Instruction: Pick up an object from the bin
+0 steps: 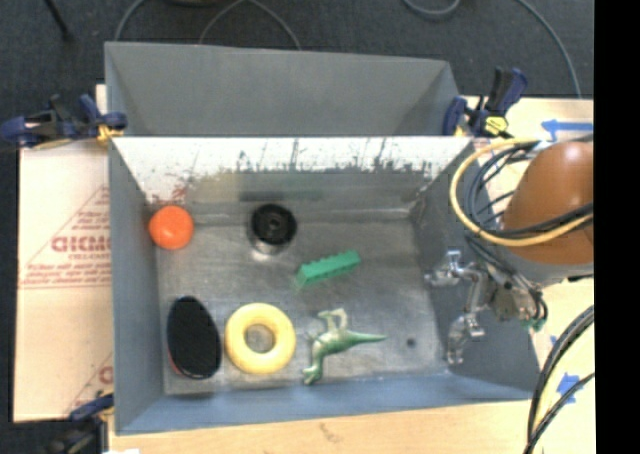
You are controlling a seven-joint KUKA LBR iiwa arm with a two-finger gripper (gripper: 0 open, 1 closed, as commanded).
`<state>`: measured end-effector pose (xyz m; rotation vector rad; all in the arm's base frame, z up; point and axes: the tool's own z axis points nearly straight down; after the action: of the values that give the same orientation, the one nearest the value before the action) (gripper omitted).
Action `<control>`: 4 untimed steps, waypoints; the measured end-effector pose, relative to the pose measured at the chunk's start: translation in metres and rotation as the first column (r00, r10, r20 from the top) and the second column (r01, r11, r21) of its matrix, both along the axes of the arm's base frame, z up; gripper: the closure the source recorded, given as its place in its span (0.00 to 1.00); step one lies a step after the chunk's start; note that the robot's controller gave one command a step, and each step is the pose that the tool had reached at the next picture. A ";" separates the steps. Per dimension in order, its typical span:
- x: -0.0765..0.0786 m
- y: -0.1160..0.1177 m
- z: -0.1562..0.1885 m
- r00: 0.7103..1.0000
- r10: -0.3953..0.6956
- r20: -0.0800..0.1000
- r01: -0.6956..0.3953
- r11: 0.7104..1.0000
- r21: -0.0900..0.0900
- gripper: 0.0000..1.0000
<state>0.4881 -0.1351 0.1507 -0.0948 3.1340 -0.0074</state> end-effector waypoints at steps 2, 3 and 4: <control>0.050 0.056 -0.058 0.987 0.163 0.003 -0.163 0.987 0.003 0.00; -0.005 0.102 -0.078 0.922 0.387 -0.002 -0.387 0.922 0.002 1.00; 0.000 0.104 -0.076 0.921 0.388 0.018 -0.388 0.922 -0.004 0.00</control>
Offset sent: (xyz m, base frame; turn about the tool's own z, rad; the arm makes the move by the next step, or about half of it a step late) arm 0.0370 0.0610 -0.0801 -0.2241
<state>0.4877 -0.0313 0.0744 -0.7089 3.0347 -0.0063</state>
